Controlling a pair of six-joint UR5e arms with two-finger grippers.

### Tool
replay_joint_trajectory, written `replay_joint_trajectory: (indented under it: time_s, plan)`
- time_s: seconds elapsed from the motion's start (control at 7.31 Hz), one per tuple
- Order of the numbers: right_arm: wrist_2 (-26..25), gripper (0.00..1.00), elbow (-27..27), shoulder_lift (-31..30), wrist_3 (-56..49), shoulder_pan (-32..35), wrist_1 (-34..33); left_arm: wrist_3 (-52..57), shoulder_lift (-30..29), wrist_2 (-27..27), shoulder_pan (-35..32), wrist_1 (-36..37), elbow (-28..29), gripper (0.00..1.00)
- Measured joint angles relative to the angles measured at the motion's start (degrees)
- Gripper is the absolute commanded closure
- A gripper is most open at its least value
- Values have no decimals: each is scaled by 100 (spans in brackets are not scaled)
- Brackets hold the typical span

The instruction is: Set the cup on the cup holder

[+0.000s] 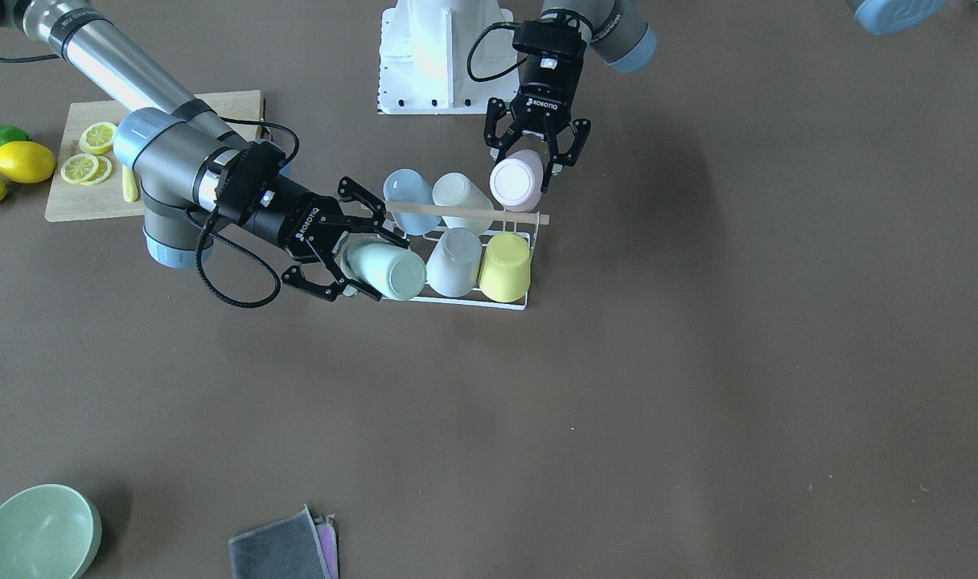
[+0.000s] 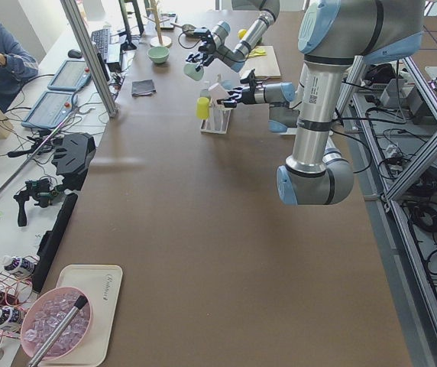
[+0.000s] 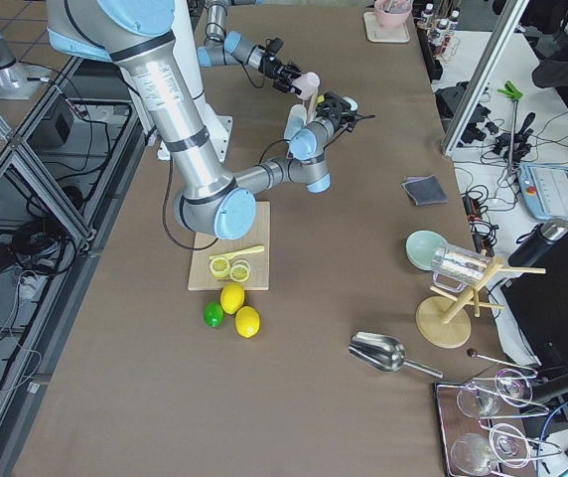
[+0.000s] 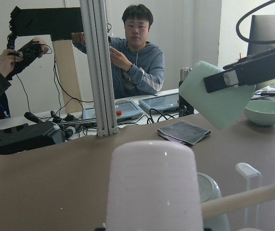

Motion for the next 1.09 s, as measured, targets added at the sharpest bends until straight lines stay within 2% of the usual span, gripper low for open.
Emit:
replay_joint_trajectory:
  time_s: [0.14, 0.27, 1.09]
  plan:
    - [-111, 100, -89, 23, 1, -77, 266, -35, 0, 0, -1, 2, 7, 39]
    - [-185, 100, -128, 66, 1, -107, 381, -49, 0, -1, -1, 3, 9, 2]
    - [-366, 100, -473, 251, -24, -426, 576, -52, 0, 31, -38, -40, -12, 2]
